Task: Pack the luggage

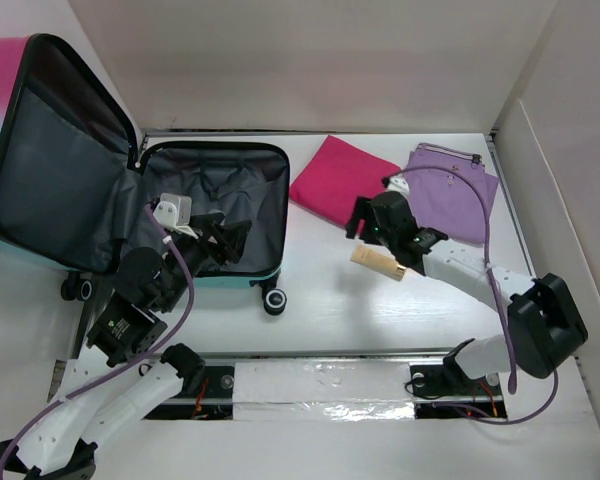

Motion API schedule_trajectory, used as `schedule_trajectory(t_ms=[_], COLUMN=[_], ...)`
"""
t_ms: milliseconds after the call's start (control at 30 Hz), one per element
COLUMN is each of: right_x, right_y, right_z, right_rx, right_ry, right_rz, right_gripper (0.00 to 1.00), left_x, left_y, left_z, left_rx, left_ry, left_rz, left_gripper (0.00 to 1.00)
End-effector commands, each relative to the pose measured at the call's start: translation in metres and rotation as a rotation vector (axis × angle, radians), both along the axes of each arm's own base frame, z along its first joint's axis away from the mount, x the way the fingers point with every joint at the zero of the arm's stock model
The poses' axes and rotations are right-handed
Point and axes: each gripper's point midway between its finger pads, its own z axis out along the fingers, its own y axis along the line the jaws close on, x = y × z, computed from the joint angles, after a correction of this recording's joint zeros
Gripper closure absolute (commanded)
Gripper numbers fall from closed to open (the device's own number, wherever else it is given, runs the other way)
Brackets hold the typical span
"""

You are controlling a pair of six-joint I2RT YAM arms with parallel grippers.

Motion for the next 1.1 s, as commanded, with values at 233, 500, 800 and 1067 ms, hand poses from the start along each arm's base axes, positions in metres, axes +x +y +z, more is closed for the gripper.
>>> schedule_trajectory(t_ms=[233, 500, 800, 1067], right_x=[-0.008, -0.016, -0.064, -0.084], right_y=[-0.069, -0.070, -0.059, -0.046], right_z=[-0.073, -0.108, -0.126, -0.141], right_rx=[-0.140, -0.147, -0.086, -0.174], right_ry=[0.188, 0.298, 0.356, 0.396], right_rz=[-0.067, -0.008, 0.036, -0.021], right_gripper=[0.01, 0.00, 0.00, 0.24], left_x=[-0.003, -0.002, -0.002, -0.003], left_y=[-0.002, -0.002, -0.002, -0.002], left_z=[0.018, 0.016, 0.015, 0.017], left_rx=[-0.046, -0.042, -0.038, -0.042], left_ry=[-0.049, -0.043, -0.043, -0.046], left_rz=[-0.020, -0.017, -0.015, -0.021], left_gripper=[0.39, 0.40, 0.40, 0.40])
